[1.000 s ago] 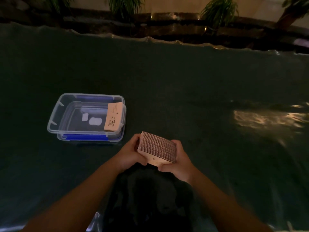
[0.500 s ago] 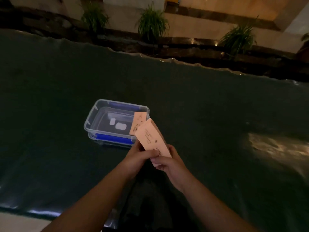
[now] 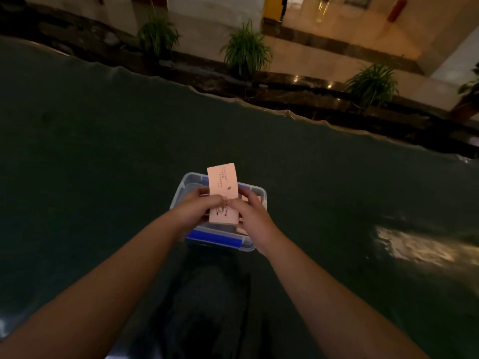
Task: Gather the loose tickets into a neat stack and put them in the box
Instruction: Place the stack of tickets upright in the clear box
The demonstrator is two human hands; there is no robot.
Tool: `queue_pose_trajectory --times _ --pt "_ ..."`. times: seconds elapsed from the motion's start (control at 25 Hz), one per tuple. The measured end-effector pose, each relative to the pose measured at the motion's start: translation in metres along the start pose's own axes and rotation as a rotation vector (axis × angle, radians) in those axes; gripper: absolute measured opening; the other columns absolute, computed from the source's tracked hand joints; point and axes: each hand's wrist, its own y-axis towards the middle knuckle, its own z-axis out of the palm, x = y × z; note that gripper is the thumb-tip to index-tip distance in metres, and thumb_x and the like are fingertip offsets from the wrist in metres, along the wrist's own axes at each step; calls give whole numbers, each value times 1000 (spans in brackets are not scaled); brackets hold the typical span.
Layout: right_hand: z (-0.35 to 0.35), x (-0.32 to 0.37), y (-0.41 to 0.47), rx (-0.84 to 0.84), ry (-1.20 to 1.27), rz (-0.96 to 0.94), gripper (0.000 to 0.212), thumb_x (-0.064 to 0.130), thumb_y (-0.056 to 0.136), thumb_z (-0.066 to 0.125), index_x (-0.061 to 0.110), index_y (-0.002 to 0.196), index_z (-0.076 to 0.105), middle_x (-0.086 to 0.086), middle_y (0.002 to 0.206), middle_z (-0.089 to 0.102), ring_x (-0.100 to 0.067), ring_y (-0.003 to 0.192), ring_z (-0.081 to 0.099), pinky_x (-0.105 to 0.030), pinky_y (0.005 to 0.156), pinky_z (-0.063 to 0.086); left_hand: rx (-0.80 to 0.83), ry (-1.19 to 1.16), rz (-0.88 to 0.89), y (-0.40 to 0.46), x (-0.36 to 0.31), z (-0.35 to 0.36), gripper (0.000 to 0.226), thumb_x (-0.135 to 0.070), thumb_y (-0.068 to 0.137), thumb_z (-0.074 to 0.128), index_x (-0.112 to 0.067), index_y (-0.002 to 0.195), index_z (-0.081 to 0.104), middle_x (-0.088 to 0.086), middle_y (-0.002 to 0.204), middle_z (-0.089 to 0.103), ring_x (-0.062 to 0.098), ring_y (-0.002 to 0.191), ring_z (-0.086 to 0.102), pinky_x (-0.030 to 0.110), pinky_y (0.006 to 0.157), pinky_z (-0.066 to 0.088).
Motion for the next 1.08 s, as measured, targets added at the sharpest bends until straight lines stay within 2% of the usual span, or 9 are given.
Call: queue_pose_trajectory --times 0.12,0.2,0.36,0.4,0.52,0.68,0.76,0.88,1.08 --pt "21 -2 30 -33 -26 72 51 35 100 63 38 149 49 8 117 73 -17 109 74 -44 94 64 0 3 -76 24 -4 -20 40 -18 93 67 -25 131 57 13 126 72 31 113 72 54 101 57" --pt "32 -5 44 -72 -75 122 46 34 104 57 37 149 48 4 118 72 -19 109 73 -47 98 62 -8 19 -125 39 -1 -27 39 -20 92 65 -28 130 59 13 122 74 32 111 73 53 99 58" --pt "42 -5 59 -114 -153 221 50 39 107 54 31 155 43 6 102 69 -13 92 70 -37 83 63 9 96 -219 64 10 -30 38 -27 92 65 -28 130 61 9 112 79 30 106 75 50 91 61" --pt "43 -5 64 -124 -174 264 52 39 107 53 28 157 41 4 103 69 -15 93 70 -39 86 62 4 103 -241 69 12 -30 34 -31 93 65 -29 126 63 7 106 82 29 105 76 51 90 61" --pt "46 -8 77 -143 -184 364 56 36 108 52 23 160 37 -11 132 69 -28 117 69 -49 105 57 -20 128 -302 79 18 -29 23 -37 96 63 -29 118 66 3 90 83 27 99 77 49 85 62" --pt "43 -15 90 -174 -220 412 54 36 108 51 21 158 41 -14 135 68 -29 119 68 -48 107 55 -7 99 -356 85 23 -30 22 -33 96 65 -25 117 67 8 96 83 29 99 77 52 90 61" --pt "43 -19 96 -199 -215 417 49 37 108 52 21 154 47 -12 130 69 -28 114 69 -45 104 56 -12 104 -355 85 23 -30 20 -31 98 64 -23 116 68 9 98 83 29 99 77 52 92 60" --pt "45 -25 102 -255 -290 424 42 36 107 56 20 145 53 -6 114 66 -21 96 65 -35 84 55 -17 173 -332 86 23 -27 20 -28 100 61 -21 118 68 10 105 80 28 99 76 50 93 60" --pt "39 -27 108 -240 -369 337 41 34 103 62 22 141 54 4 90 61 -13 77 63 -33 71 56 -35 209 -334 79 17 -24 22 -24 100 61 -20 122 65 12 111 77 30 103 74 53 98 58"
